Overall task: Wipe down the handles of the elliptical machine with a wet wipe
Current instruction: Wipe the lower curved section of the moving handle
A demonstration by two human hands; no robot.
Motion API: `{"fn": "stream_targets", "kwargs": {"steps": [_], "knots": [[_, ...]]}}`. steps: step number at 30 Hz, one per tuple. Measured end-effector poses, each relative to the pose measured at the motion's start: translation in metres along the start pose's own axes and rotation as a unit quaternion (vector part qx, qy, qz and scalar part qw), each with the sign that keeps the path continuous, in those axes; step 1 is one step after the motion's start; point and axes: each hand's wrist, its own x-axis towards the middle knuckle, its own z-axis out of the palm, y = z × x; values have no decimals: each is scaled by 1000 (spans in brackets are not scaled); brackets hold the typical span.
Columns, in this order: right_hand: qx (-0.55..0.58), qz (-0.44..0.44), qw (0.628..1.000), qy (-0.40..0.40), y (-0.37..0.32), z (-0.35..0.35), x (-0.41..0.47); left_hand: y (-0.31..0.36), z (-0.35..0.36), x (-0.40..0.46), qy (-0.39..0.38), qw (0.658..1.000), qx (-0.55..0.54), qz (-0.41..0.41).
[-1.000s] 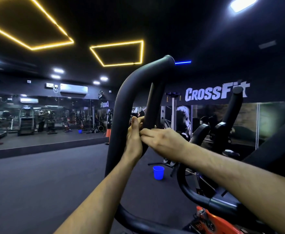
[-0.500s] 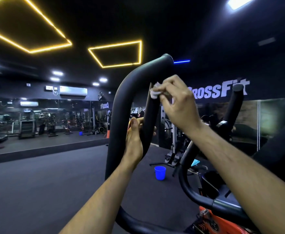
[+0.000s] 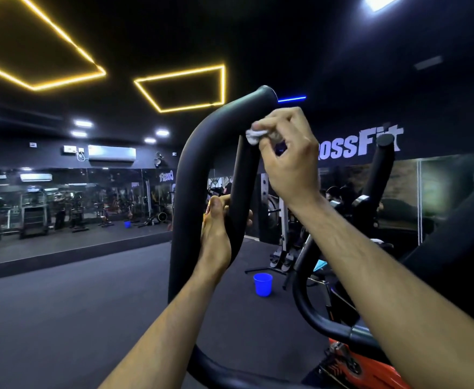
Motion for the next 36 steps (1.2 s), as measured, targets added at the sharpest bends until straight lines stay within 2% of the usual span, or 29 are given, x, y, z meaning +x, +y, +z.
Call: {"fn": "stream_targets", "kwargs": {"steps": [7,12,15,18,28,36], "knots": [[60,127,990,32,-6,6,-56,1,1,-1,-8,1000,-16,6],[102,178,974,93,-3,12,-12,-2,0,0,-13,1000,-18,2],[96,168,977,91,-4,13,-5,0,0,-2,-11,1000,-10,2],[79,159,982,63,-1,12,-39,2,0,-3,2,1000,-9,8],[42,178,983,-18,-23,16,-136,3,-2,-11,-28,998,60,13],[-27,116,971,-208,-37,18,-195,5,-12,-70,16,998,55,-10]]}}
